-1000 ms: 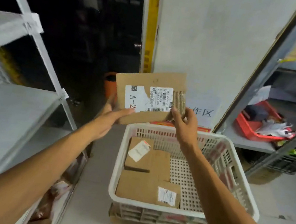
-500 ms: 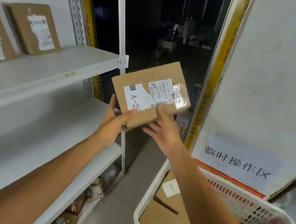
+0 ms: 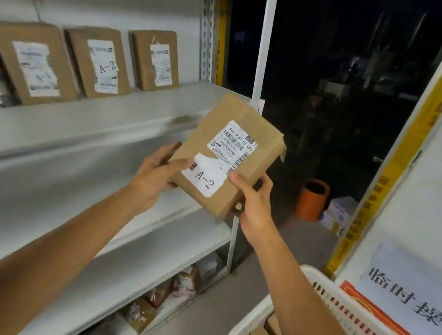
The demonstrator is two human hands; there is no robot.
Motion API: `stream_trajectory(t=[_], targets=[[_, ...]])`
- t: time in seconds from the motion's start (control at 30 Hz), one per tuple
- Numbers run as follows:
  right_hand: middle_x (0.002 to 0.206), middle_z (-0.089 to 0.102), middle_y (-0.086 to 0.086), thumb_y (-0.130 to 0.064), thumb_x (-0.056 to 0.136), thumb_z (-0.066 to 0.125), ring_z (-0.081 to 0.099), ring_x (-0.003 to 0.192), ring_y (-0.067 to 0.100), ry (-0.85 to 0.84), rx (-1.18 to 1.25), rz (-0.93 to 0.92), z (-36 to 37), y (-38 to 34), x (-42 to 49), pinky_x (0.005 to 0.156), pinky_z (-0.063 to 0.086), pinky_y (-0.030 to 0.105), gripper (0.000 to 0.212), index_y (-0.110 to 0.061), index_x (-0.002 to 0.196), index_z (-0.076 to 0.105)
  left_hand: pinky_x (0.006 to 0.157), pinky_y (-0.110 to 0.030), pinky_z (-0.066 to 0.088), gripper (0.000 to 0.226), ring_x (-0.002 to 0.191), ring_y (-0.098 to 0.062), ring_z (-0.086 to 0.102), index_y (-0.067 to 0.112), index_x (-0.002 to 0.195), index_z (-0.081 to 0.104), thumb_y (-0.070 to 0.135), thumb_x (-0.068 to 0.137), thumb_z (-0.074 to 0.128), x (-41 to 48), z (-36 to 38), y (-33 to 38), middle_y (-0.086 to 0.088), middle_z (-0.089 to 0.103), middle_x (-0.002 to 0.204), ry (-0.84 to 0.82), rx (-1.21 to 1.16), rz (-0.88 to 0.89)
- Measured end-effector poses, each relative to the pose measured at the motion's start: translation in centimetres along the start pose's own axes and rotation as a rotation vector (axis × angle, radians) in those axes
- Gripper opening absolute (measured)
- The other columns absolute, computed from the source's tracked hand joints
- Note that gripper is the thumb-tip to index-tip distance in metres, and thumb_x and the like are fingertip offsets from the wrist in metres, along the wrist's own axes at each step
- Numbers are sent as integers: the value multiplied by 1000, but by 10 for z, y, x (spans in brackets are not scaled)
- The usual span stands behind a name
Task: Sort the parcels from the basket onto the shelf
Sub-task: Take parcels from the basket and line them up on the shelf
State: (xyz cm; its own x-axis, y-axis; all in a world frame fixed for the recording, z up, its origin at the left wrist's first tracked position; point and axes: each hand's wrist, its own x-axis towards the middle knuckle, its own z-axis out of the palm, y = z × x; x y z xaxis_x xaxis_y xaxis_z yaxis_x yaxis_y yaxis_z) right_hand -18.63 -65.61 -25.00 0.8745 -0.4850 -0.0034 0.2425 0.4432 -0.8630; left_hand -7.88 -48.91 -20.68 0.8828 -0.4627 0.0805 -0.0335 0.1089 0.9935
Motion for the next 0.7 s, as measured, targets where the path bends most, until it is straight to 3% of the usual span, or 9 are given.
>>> stream_trajectory(t=[0.07,0.17,0.3,0.43,0.53,0.63,0.7], targets=[[118,63,-1,-35,62,83,63,109,19,0,-21,18,11,2,7,77,57,38,78,-35,125,37,74,-28,51,69,99,-17,62,18,125,56,28,62,82,-1,-16,7,4,69,107,-34,153,29],[119,63,1,-31,72,79,63,109,20,-36,-61,12,32,7,21,76,57,38,61,-32,120,41,86,-30,47,67,102,-17,63,16,123,54,30,62,77,3,-35,11,-4,66,114,11,221,69],[124,61,-2,-31,77,76,66,103,10,-88,-144,-114,62,14,45,72,56,28,60,-28,129,45,69,-13,48,58,91,-7,63,22,109,53,27,57,78,17,-62,21,3,64,106,40,227,125],[117,67,-9,-26,85,70,65,104,6,-107,-189,-218,95,9,77,81,54,31,45,-33,126,55,65,-11,50,75,96,-12,61,24,131,45,10,68,84,43,-83,33,-2,60,110,49,241,228],[116,68,-14,-30,86,68,63,108,7,-124,-240,-288,121,-1,102,93,52,37,39,-42,122,57,64,-12,50,70,95,-10,61,35,131,43,9,76,78,70,-96,47,0,61,108,58,233,277],[115,68,-18,-33,89,65,64,104,2,-100,-277,-338,140,-13,124,92,53,36,37,-45,122,56,63,-13,52,63,100,-12,61,40,127,48,14,77,77,94,-105,64,0,63,109,54,196,288],[113,68,-19,-30,91,63,64,103,0,-76,-291,-353,147,-15,139,86,55,30,37,-40,126,56,72,-23,56,61,107,-18,61,33,130,51,15,78,76,112,-112,68,-5,62,115,52,144,244]])
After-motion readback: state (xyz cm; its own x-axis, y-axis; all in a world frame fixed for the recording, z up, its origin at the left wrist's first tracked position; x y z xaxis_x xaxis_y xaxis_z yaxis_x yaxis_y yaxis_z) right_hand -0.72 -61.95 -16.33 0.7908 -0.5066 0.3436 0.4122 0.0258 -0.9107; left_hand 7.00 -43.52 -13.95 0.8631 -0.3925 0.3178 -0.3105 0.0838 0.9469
